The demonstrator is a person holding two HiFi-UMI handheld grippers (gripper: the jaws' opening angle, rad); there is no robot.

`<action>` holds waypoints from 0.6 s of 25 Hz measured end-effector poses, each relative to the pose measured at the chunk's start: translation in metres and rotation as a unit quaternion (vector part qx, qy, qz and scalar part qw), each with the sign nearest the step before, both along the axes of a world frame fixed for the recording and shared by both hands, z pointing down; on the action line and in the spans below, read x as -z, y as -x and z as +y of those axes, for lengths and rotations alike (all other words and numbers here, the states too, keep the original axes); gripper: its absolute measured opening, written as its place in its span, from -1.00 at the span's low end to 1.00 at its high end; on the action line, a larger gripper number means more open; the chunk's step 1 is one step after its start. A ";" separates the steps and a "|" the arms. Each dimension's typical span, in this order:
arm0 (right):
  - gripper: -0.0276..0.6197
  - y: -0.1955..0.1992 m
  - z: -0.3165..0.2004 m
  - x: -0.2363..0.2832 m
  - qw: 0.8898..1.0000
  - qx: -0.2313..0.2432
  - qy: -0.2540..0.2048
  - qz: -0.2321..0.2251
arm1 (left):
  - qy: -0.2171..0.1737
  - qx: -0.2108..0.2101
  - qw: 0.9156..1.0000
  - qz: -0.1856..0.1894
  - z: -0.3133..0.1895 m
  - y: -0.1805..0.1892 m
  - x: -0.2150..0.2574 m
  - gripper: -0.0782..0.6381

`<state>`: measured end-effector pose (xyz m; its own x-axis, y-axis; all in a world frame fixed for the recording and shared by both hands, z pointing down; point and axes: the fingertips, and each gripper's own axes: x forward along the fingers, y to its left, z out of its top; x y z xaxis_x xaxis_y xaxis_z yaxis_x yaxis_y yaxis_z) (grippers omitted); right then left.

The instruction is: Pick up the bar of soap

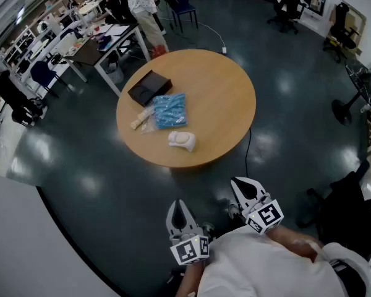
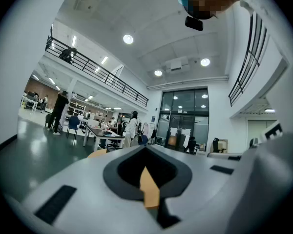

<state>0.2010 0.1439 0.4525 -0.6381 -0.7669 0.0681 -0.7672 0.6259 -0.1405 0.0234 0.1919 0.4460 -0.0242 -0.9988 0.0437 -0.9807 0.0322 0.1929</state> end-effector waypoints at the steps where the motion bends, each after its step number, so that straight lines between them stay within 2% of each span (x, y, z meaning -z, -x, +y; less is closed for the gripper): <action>1: -0.88 0.000 0.000 0.000 1.000 0.001 0.000 0.001 | 0.001 0.000 1.000 0.000 0.000 0.000 -0.001 -0.77; 7: -0.88 0.000 0.000 -0.003 1.000 0.002 0.001 0.006 | 0.001 -0.001 1.000 -0.001 0.000 0.000 -0.005 -0.77; 15: -0.88 -0.006 -0.002 -0.003 1.000 0.002 0.001 -0.018 | 0.008 0.009 1.000 -0.002 -0.002 0.000 -0.009 -0.77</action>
